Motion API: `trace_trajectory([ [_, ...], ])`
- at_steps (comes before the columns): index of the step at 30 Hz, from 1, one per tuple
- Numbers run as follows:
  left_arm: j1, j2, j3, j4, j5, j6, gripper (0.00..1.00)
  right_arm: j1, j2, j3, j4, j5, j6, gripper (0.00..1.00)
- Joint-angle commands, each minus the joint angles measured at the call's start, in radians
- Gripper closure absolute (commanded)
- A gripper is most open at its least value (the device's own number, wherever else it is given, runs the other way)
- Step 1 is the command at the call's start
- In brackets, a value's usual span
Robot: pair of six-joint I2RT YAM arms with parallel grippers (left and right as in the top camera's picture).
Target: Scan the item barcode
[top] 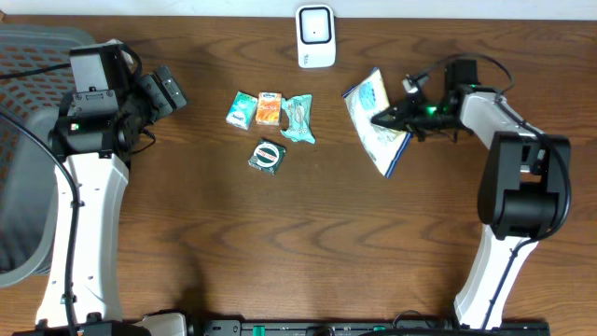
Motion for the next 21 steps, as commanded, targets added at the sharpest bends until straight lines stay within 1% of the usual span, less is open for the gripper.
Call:
trace_trajectory([
  [1, 0.002, 0.003, 0.003, -0.003, -0.013, -0.001, 0.02, -0.065, -0.029, 0.019, -0.014, 0.214, 0.013, 0.76],
  [3, 0.002, 0.003, 0.003, -0.002, -0.013, -0.001, 0.02, -0.091, -0.053, 0.038, -0.039, 0.288, 0.013, 0.66],
  [5, 0.002, 0.003, 0.003, -0.002, -0.013, -0.001, 0.02, -0.111, -0.082, 0.064, -0.076, 0.349, 0.007, 0.57],
  [8, 0.002, 0.003, 0.003, -0.002, -0.013, -0.001, 0.02, -0.121, -0.125, 0.102, -0.117, 0.433, -0.021, 0.46],
  [9, 0.002, 0.003, 0.003, -0.002, -0.013, -0.001, 0.02, -0.120, -0.141, 0.109, -0.117, 0.452, -0.029, 0.41],
  [10, 0.002, 0.003, 0.003, -0.002, -0.013, -0.001, 0.02, -0.117, -0.151, 0.111, -0.115, 0.455, -0.031, 0.37],
  [12, 0.002, 0.003, 0.003, -0.002, -0.013, -0.001, 0.02, -0.108, -0.176, 0.111, -0.109, 0.454, -0.046, 0.35],
  [13, 0.002, 0.003, 0.003, -0.002, -0.013, -0.001, 0.02, -0.103, -0.183, 0.111, -0.108, 0.454, -0.059, 0.37],
  [14, 0.002, 0.003, 0.003, -0.002, -0.013, -0.001, 0.02, -0.094, -0.191, 0.111, -0.107, 0.455, -0.070, 0.43],
  [15, 0.002, 0.003, 0.003, -0.002, -0.013, -0.001, 0.02, -0.088, -0.192, 0.111, -0.103, 0.458, -0.073, 0.53],
  [16, 0.002, 0.003, 0.003, -0.002, -0.013, -0.001, 0.02, -0.078, -0.193, 0.111, -0.097, 0.463, -0.074, 0.66],
  [17, 0.002, 0.003, 0.003, -0.003, -0.013, -0.001, 0.02, -0.067, -0.193, 0.111, -0.089, 0.478, -0.074, 0.88],
  [18, 0.002, 0.003, 0.003, -0.002, -0.013, -0.001, 0.02, -0.054, -0.193, 0.111, -0.082, 0.497, -0.074, 0.97],
  [19, 0.002, 0.003, 0.003, -0.003, -0.013, -0.001, 0.03, -0.040, -0.193, 0.111, -0.077, 0.518, -0.074, 0.99],
  [21, 0.002, 0.003, 0.003, -0.002, -0.013, -0.001, 0.02, -0.009, -0.193, 0.111, -0.065, 0.562, -0.075, 0.99],
])
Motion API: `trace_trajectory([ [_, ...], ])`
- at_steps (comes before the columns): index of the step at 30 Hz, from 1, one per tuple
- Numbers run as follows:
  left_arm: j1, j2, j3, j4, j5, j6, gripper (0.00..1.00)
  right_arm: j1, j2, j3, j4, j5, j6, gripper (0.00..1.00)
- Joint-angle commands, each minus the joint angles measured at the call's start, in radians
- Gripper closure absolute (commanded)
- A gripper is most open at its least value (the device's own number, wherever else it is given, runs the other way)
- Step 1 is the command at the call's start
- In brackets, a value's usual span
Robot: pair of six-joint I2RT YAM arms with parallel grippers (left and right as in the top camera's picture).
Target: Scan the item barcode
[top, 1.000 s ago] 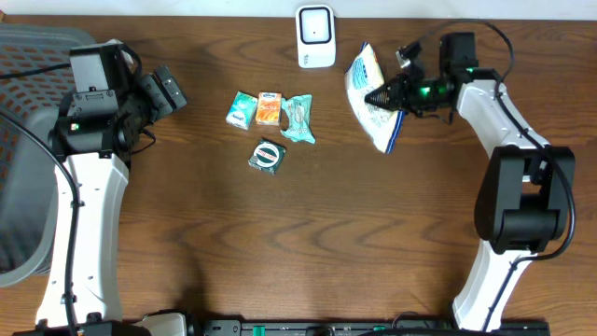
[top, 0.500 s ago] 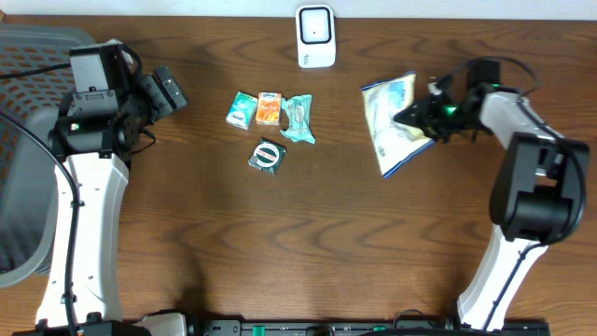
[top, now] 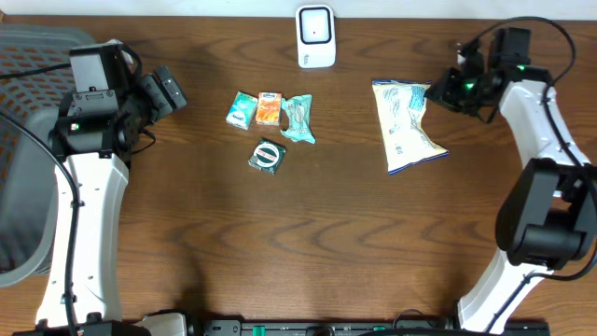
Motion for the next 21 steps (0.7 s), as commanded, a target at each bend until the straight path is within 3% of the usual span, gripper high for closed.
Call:
trace_trajectory([
  [1, 0.002, 0.003, 0.003, -0.003, -0.013, -0.001, 0.02, 0.058, -0.005, 0.008, 0.015, 0.085, -0.024, 0.99],
  [8, 0.002, 0.003, 0.003, -0.002, -0.013, -0.001, 0.02, 0.163, 0.025, 0.004, 0.028, 0.256, -0.024, 0.99],
  [14, 0.002, 0.003, 0.003, -0.002, -0.013, -0.001, 0.02, 0.218, 0.109, 0.003, -0.054, 0.529, 0.019, 0.99],
  [21, 0.002, 0.003, 0.003, -0.002, -0.013, -0.001, 0.02, 0.213, 0.150, 0.007, -0.077, 0.611, 0.019, 0.99],
])
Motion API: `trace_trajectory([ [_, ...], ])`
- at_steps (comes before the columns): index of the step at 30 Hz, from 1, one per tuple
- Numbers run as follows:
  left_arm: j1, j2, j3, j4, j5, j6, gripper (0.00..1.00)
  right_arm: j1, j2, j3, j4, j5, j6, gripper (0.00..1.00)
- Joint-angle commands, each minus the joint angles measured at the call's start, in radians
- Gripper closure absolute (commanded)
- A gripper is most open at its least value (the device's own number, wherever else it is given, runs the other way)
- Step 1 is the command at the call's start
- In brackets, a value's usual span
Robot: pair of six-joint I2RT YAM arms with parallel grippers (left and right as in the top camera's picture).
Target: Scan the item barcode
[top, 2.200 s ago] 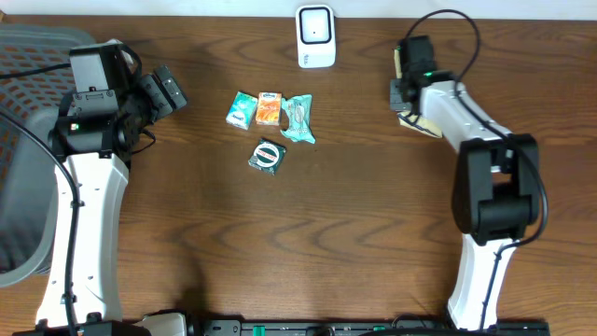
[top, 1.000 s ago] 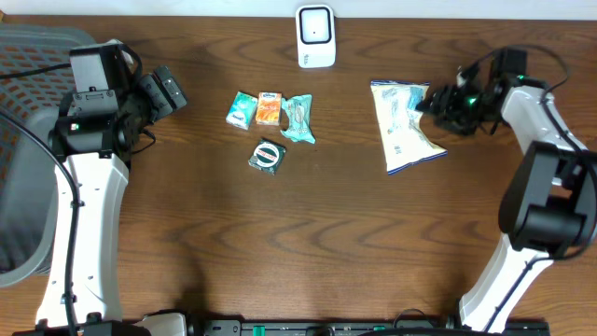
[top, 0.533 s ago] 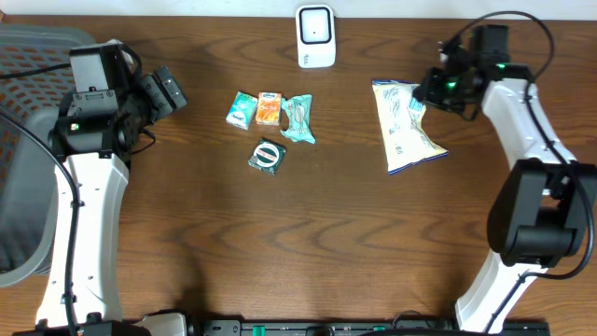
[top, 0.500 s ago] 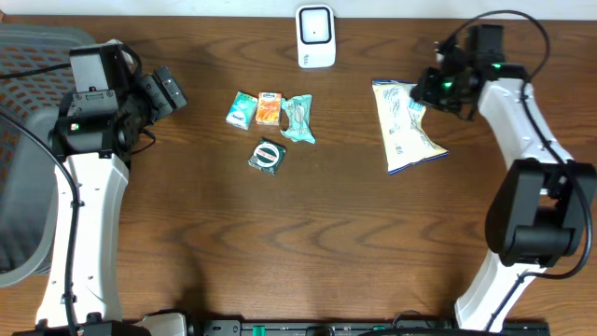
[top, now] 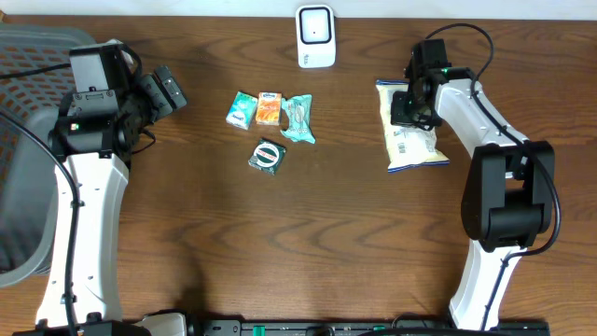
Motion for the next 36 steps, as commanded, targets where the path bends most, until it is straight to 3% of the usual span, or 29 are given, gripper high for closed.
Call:
trace_trajectory([
  [1, 0.002, 0.003, 0.003, -0.002, -0.013, -0.001, 0.02, -0.009, 0.025, 0.008, -0.027, 0.132, 0.011, 0.99],
  [11, 0.002, 0.003, 0.003, -0.003, -0.013, -0.001, 0.02, -0.012, -0.061, 0.181, -0.172, 0.135, -0.031, 0.97],
  [18, 0.002, 0.003, 0.003, -0.003, -0.013, -0.001, 0.02, -0.020, -0.045, 0.114, -0.199, 0.126, -0.040, 0.99],
  [27, 0.002, 0.003, 0.003, -0.002, -0.013, -0.001, 0.03, -0.018, -0.043, -0.140, -0.060, 0.058, 0.012, 0.99],
  [36, 0.002, 0.003, 0.003, -0.002, -0.013, -0.001, 0.02, 0.011, -0.043, -0.132, 0.126, -0.240, 0.071, 0.99],
])
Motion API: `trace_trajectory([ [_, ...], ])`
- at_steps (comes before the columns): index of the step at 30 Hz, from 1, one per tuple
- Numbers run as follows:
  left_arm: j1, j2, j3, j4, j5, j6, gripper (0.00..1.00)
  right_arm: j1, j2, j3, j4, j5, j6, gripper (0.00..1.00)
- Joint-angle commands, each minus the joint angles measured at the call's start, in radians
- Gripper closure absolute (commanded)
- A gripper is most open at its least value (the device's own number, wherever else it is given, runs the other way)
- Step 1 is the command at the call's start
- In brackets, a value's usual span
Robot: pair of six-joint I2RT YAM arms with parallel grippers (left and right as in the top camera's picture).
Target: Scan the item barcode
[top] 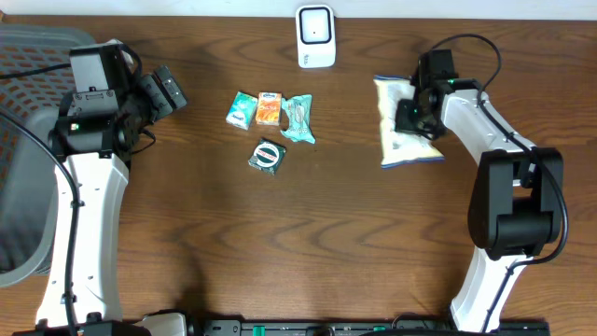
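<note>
The item is a pale snack bag (399,140) lying on the wooden table, right of centre. My right gripper (411,111) reaches down onto its upper half, and the fingers appear closed on the bag. The white barcode scanner (315,36) stands at the table's far edge, left of the bag. Far from both, my left gripper (169,89) hovers at the far left, shut and holding nothing.
Between the arms lie a teal packet (241,109), an orange packet (270,108), a teal wrapper (298,119) and a round green tin (268,156). A grey mesh chair (20,140) stands off the table's left edge.
The right gripper has shifted slightly right on the bag. The bag has turned a little, its lower end now further left and its face plainer. The left arm is unchanged.
First my right gripper held the bag tilted off the table. Then the bag lay flat, with the gripper clear of it at the far right. After that the gripper was over the bag's upper part, and now it has hold of the bag, which has turned slightly.
</note>
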Motion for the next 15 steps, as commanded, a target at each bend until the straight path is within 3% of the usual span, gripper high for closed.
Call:
trace_trajectory([
  [1, 0.002, 0.003, 0.003, -0.002, -0.013, 0.000, 0.02, 0.041, 0.018, -0.001, 0.079, -0.205, 0.095, 0.99],
  [5, 0.002, 0.003, 0.003, -0.002, -0.013, 0.000, 0.02, 0.060, 0.018, 0.059, 0.077, -0.169, 0.108, 0.99],
  [15, 0.002, 0.003, 0.003, -0.002, -0.013, 0.000, 0.02, 0.058, 0.018, 0.250, -0.191, -0.019, 0.010, 0.99],
])
